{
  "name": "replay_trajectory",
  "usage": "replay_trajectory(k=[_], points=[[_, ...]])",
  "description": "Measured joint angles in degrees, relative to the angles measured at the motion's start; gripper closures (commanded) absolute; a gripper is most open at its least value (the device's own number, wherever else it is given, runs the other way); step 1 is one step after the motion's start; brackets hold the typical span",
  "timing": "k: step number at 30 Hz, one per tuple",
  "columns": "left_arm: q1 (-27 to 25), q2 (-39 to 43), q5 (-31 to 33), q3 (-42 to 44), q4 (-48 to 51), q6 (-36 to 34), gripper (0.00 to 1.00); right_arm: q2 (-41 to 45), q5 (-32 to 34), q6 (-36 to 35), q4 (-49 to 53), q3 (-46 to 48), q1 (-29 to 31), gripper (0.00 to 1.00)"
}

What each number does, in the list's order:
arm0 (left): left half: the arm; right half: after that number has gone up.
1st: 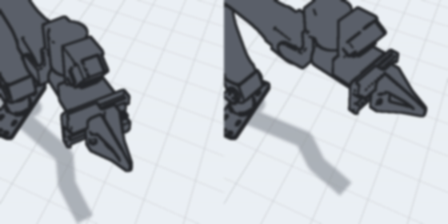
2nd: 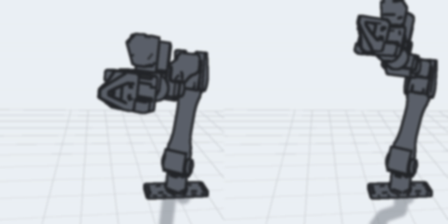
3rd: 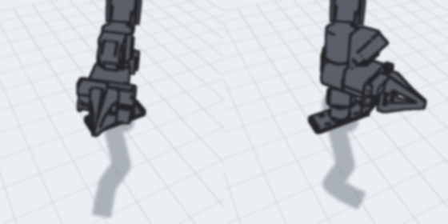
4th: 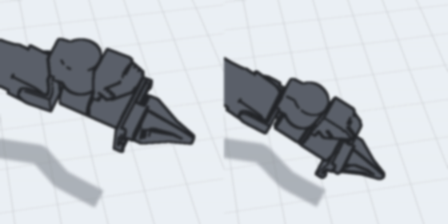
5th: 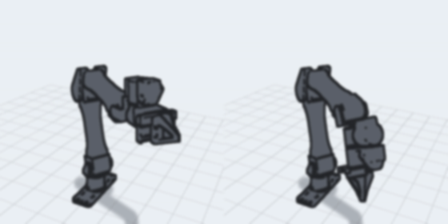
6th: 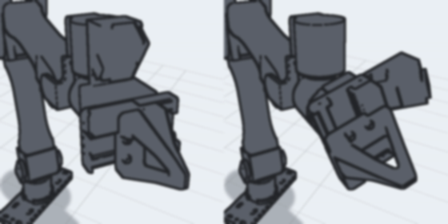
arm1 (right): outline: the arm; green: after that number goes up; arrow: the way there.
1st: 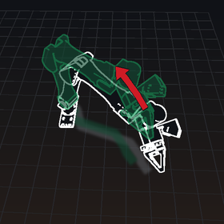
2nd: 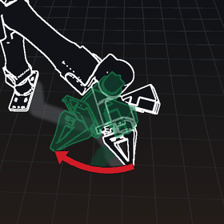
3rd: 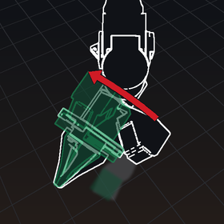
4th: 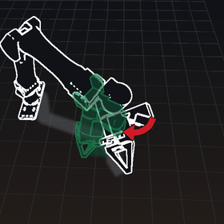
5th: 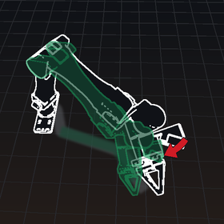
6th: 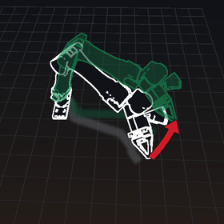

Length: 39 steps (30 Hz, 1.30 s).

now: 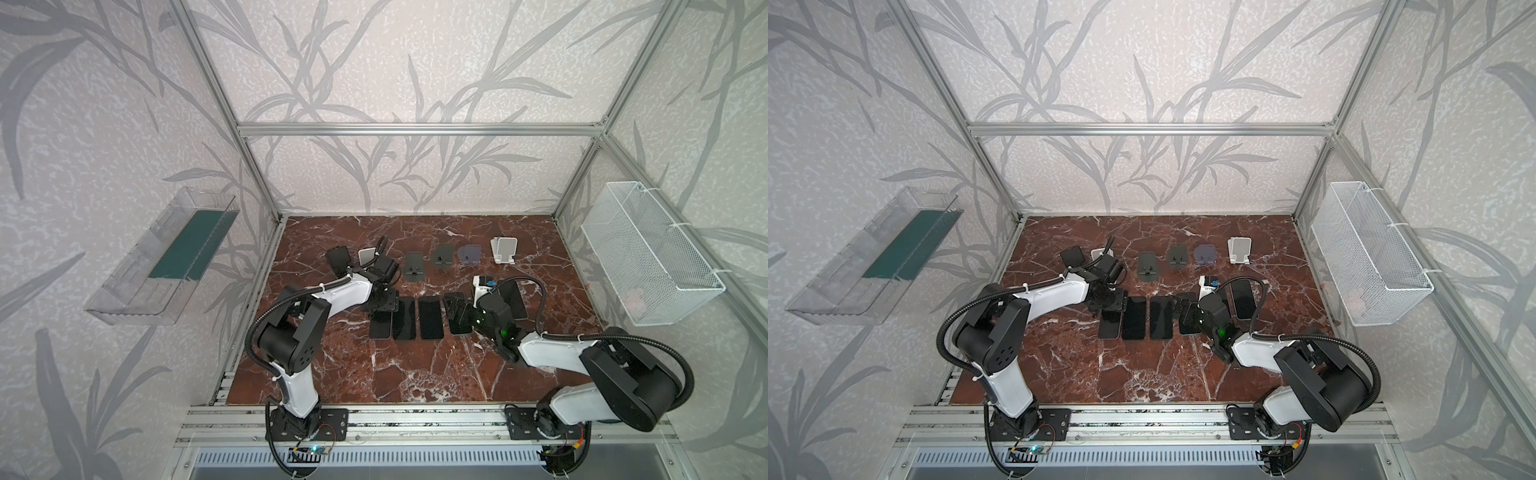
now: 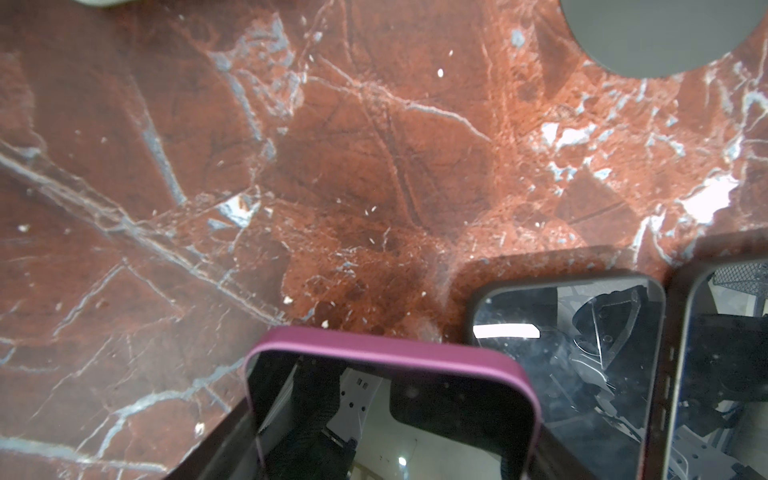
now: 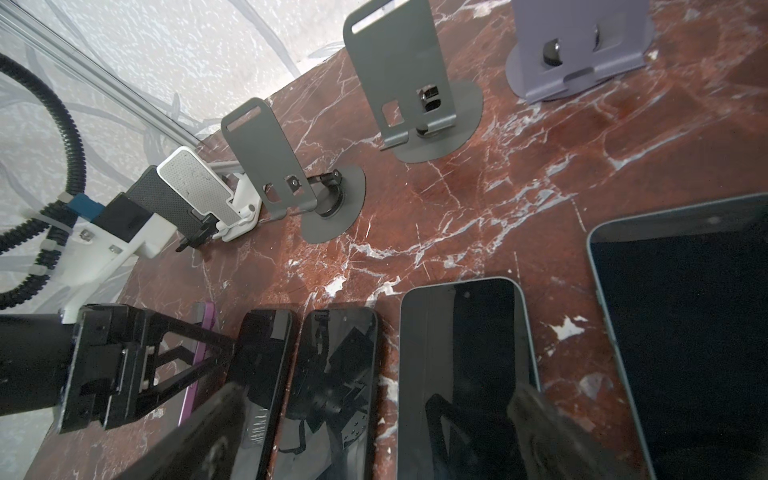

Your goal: Remove the phone from the phone stand

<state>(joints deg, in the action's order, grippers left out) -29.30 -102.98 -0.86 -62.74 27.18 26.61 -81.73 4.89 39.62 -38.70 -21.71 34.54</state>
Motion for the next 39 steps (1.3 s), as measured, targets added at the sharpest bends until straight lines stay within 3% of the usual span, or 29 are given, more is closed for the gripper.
replay_trajectory(k=[12, 17, 23, 28, 29, 31, 35, 39], points=[[0.0, 0.2, 1.0, 0.0, -0.7, 0.0, 0.22, 0.0, 0.0, 0.0, 0.0, 0.0, 0.0, 0.01], [0.0, 4.1, 2.0, 0.7, -1.0, 0.0, 0.22, 0.0, 0.0, 0.0, 0.0, 0.0, 0.0, 0.01], [0.0, 17.0, 4.9, 1.4, -1.2, -0.6, 0.24, 0.0, -0.4, 0.7, 0.0, 0.0, 0.0, 0.01], [-0.2, 32.0, 12.0, 5.6, -3.5, -0.7, 0.24, -0.3, -0.5, 0.9, 0.0, 0.0, 0.0, 0.00], [-0.3, 36.3, 13.8, 7.9, -4.8, -0.9, 0.21, -0.4, -0.4, 0.9, 0.0, 0.0, 0.0, 0.01], [-0.3, 43.4, 16.9, 12.3, -7.2, -1.3, 0.01, -0.4, -0.4, 0.9, 0.0, 0.0, 0.0, 0.00], [-0.3, 54.3, 23.2, 18.2, -9.4, -3.0, 0.01, -0.4, -0.2, 1.0, 0.0, 0.0, 0.0, 0.00], [-0.3, 59.5, 28.4, 19.1, -10.5, -5.3, 0.01, -1.0, 0.3, 1.0, 0.0, 0.0, 0.0, 0.00]])
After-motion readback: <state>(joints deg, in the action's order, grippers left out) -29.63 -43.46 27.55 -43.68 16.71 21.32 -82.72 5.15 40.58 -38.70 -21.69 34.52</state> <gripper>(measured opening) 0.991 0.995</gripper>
